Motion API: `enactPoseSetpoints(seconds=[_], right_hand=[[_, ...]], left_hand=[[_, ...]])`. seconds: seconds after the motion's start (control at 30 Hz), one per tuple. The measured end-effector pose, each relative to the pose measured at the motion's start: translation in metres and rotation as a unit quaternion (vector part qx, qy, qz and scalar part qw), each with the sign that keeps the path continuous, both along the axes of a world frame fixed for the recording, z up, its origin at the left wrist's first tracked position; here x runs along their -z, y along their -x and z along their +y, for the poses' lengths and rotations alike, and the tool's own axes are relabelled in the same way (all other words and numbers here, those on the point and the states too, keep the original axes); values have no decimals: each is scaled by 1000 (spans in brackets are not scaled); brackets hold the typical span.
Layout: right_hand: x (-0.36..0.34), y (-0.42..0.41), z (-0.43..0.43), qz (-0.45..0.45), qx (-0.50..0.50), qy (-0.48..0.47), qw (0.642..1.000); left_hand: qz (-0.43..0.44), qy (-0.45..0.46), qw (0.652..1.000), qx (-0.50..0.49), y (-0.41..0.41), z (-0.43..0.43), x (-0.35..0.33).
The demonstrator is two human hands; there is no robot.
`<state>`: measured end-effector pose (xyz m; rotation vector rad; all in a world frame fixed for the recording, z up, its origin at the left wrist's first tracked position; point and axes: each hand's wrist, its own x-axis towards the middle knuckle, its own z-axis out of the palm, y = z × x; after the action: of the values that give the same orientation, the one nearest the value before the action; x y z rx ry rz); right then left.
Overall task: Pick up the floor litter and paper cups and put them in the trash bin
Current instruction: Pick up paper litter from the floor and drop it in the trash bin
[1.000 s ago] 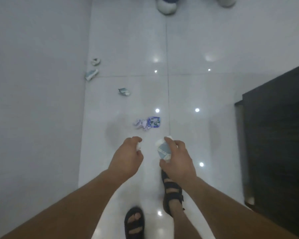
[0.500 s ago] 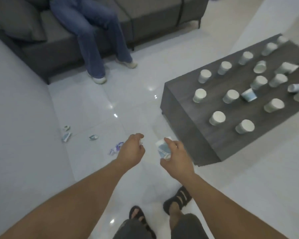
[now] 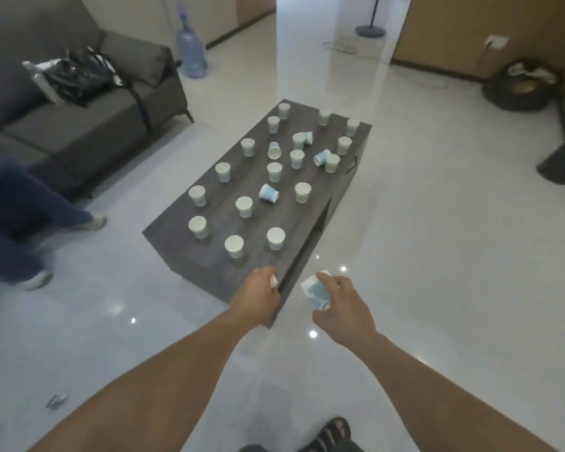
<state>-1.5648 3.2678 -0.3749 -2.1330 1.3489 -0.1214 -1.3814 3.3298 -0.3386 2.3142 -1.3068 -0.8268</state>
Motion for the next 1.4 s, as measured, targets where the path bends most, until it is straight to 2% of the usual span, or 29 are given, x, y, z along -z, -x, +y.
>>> enactPoseSetpoints(seconds=[0.17,0.4,0.83,1.13,1.4], right_hand=[[-19,93,-65,-2,63,19,998],[-36,196,-147,5,154,40,987],[-53,322,-383,41,283,62,956],[-54,418,-539,30,334,64,940],[-68,540,-673,38,317,83,944]], left_hand=[[7,21,996,91,90,-99,-20],[-26,26,979,203,173,-221,-35],[-22,62,933,354,294,-499,-34],[-27,71,912,404,393,-667,-33],[-23,71,921,382,521,-804,-50]])
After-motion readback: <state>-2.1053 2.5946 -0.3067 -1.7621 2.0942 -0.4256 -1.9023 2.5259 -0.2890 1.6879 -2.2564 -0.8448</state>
